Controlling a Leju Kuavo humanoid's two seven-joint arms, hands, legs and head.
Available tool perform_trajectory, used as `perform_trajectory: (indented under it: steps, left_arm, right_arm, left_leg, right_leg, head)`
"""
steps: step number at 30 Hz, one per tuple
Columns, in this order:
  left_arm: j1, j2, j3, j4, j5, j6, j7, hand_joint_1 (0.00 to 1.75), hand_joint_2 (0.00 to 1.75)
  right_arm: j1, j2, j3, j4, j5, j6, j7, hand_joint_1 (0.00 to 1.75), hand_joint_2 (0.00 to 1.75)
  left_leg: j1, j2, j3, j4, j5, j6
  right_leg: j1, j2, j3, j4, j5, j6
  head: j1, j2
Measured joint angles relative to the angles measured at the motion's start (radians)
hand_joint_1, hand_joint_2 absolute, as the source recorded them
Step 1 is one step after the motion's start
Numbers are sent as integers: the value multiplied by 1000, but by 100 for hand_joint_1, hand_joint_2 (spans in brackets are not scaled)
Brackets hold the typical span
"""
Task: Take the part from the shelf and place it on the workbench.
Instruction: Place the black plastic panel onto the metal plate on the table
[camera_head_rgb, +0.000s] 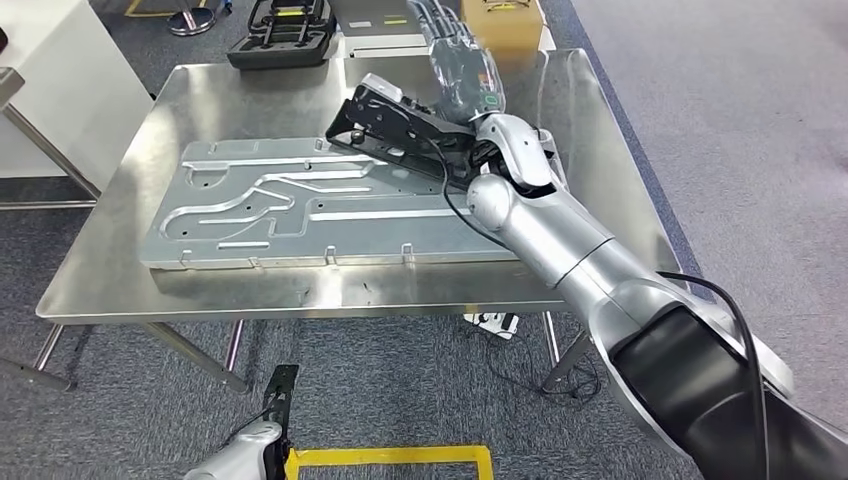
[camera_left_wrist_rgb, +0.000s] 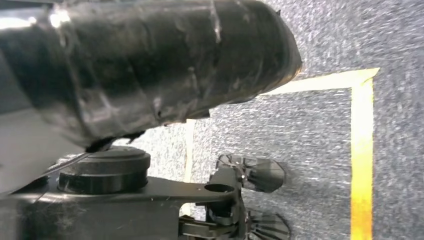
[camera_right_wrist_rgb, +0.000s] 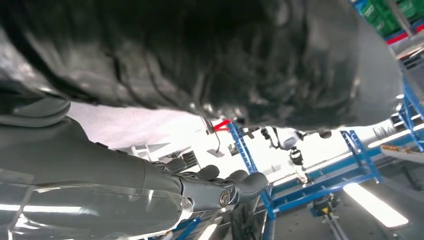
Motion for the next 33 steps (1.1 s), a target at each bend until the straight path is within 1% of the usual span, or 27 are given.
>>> perform_trajectory:
  steps: [1, 3, 4, 5, 7, 8, 9, 10, 11, 13, 14, 15, 16, 17, 19, 20, 21, 23, 24, 25, 26, 28, 29, 30, 31, 32, 33]
  left_arm:
    - [0, 0, 0, 0, 1, 1, 0, 0, 0]
    - [-2, -1, 0, 0, 0, 3, -1, 0, 0]
    - [-3, -1, 0, 0, 1, 4, -1, 0, 0]
    - [-5, -1, 0, 0, 1, 6, -1, 0, 0]
    - [-5, -2, 0, 0, 3, 10, -2, 0, 0]
    - [-5, -2, 0, 0, 4, 12, -2, 0, 0]
    - [-5, -2, 0, 0, 4, 12, -3, 0, 0]
    - [-5, -2, 0, 1, 4, 13, -3, 0, 0]
    - [-6, -2, 0, 1, 4, 13, -4, 0, 0]
    - [-6, -4, 0, 2, 6, 16, -6, 0, 0]
    - [-5, -5, 0, 2, 8, 17, -7, 0, 0]
    - [-5, -6, 0, 2, 9, 19, -9, 0, 0]
    - [-4, -7, 0, 2, 11, 21, -11, 0, 0]
    - [-4, -7, 0, 3, 13, 22, -12, 0, 0]
    - [-4, -7, 0, 3, 14, 23, -14, 0, 0]
    - [-5, -8, 0, 3, 14, 23, -15, 0, 0]
    - [-5, -8, 0, 3, 13, 23, -15, 0, 0]
    - [-6, -8, 0, 3, 8, 23, -11, 0, 0]
    - [-6, -8, 0, 3, 2, 21, -6, 0, 0]
    - [-6, -8, 0, 3, -4, 19, 1, 0, 0]
    - [-7, -8, 0, 4, -11, 16, 8, 0, 0]
    - [-8, -6, -2, 4, -24, 8, 23, 0, 0]
    - [-8, -5, -4, 4, -32, 4, 31, 0, 0]
    - [-8, -3, -6, 4, -40, -2, 39, 0, 0]
    - [-9, 0, -9, 4, -50, -10, 50, 0, 0]
    - [-11, 2, -12, 4, -60, -20, 62, 0, 0]
    - [-13, 3, -16, 4, -70, -32, 76, 0, 0]
  right_arm:
    - [1, 1, 2, -4, 0, 0, 0, 0, 0]
    - [0, 3, 4, -14, 0, 0, 0, 0, 0]
    - [-1, 4, 5, -18, 0, 0, 0, 0, 0]
    - [-1, 4, 9, -21, 0, 0, -1, 0, 0]
    - [-1, 5, 18, -24, 0, 0, -3, 0, 0]
    - [0, 5, 21, -25, 0, 0, -3, 0, 0]
    - [0, 5, 23, -25, -1, -1, -3, 0, 0]
    - [0, 5, 24, -25, -1, -1, -3, 0, 0]
    - [0, 4, 25, -25, -2, -1, -3, 0, 0]
    - [1, 4, 31, -25, -2, -1, -4, 0, 0]
    - [3, 4, 35, -25, -2, -1, -4, 0, 0]
    - [5, 4, 40, -25, -2, -1, -5, 0, 0]
    - [6, 4, 43, -26, -2, -1, -6, 0, 0]
    - [7, 4, 45, -27, -2, -1, -7, 0, 0]
    - [8, 5, 49, -32, -2, -2, -9, 0, 0]
    - [7, 6, 50, -35, -2, -2, -10, 0, 0]
    - [7, 6, 51, -38, -2, -2, -12, 0, 0]
    - [6, 6, 54, -40, -3, -2, -15, 0, 0]
    - [6, 7, 55, -40, -3, -2, -17, 0, 0]
    - [7, 7, 56, -41, -4, -2, -18, 0, 0]
    - [7, 8, 57, -41, -4, -1, -19, 0, 0]
    - [8, 9, 59, -42, -4, -1, -20, 0, 0]
    - [9, 9, 60, -42, -4, 0, -20, 0, 0]
    - [10, 8, 61, -42, -4, 0, -19, 0, 0]
    - [12, 8, 62, -42, -4, 0, -19, 0, 0]
    - [13, 7, 63, -42, -3, 0, -18, 0, 0]
    - [14, 7, 63, -42, -2, 0, -16, 0, 0]
  left_leg:
    - [0, 0, 34, -40, 19, 1]
    - [-1, -1, 126, -172, 51, 8]
    - [-5, -1, 158, -222, 61, 14]
    - [-8, -2, 175, -251, 62, 19]
    - [-15, -3, 174, -260, 71, 30]
    - [-14, -3, 172, -267, 75, 37]
    - [-13, -1, 170, -272, 83, 43]
    - [-12, 0, 168, -278, 91, 50]
    - [-11, 2, 163, -282, 99, 56]
    - [-14, 2, 147, -282, 111, 63]
    - [-15, 2, 137, -280, 116, 65]
    - [-16, 2, 128, -277, 121, 66]
    - [-17, 2, 119, -274, 125, 66]
    - [-17, 2, 111, -271, 129, 65]
    - [-19, 2, 99, -264, 135, 60]
    - [-19, 2, 96, -262, 139, 56]
    - [-18, 2, 94, -262, 143, 52]
    - [-18, 2, 91, -263, 151, 41]
    - [-18, 2, 86, -258, 144, 36]
    - [-17, 2, 76, -239, 123, 30]
    - [-15, 2, 60, -198, 88, 23]
    - [-9, 2, 21, -75, 9, 12]
    - [-6, 2, 8, -23, -13, 9]
    - [-5, 2, 10, -1, -14, 7]
    - [-5, 2, 29, -15, 1, 7]
    - [-4, 2, 64, -61, 25, 9]
    - [-5, 2, 107, -130, 43, 12]
  right_leg:
    - [0, 0, -6, 2, 4, 2]
    - [1, 0, -15, 4, 11, 8]
    - [0, 1, -17, 3, 14, 13]
    - [0, 1, -18, 1, 18, 19]
    - [-2, 2, -18, -6, 29, 32]
    - [-2, 2, -20, -9, 33, 39]
    - [-3, 2, -24, -4, 26, 44]
    - [-2, 2, -34, 16, 5, 48]
    - [-1, 1, -49, 57, -30, 49]
    - [1, 0, -88, 179, -113, 48]
    - [3, 0, -97, 225, -135, 46]
    - [5, 0, -90, 239, -137, 43]
    - [7, 0, -67, 218, -122, 39]
    - [10, 0, -27, 166, -98, 34]
    - [17, 0, 48, 48, -71, 22]
    - [21, 0, 69, 12, -65, 18]
    - [24, 0, 74, -4, -66, 16]
    - [21, 0, 71, -11, -54, 11]
    - [18, -2, 68, -16, -47, 7]
    - [15, -3, 64, -20, -38, 1]
    - [11, -4, 58, -24, -30, -3]
    - [11, -5, 41, -22, -17, -8]
    - [11, -5, 32, -20, -12, -8]
    - [11, -5, 23, -17, -7, -7]
    - [11, -5, 14, -15, -2, -6]
    - [11, -4, 7, -13, 2, -4]
    - [11, -3, 2, -11, 6, -1]
  head:
    - [0, 0]
    - [0, 0]
    - [1, 0]
    - [1, 0]
    - [0, 0]
    - [0, 0]
    - [0, 0]
    - [0, 0]
    - [2, 0]
    - [3, 0]
    - [3, 0]
    - [3, 0]
    - [3, 0]
    - [3, 0]
    - [3, 0]
    - [3, 0]
    - [3, 0]
    - [4, 0]
    - [3, 0]
    - [2, 0]
    - [1, 0]
    - [-2, 0]
    - [-2, 0]
    - [-2, 0]
    - [-2, 0]
    - [-2, 0]
    - [-2, 0]
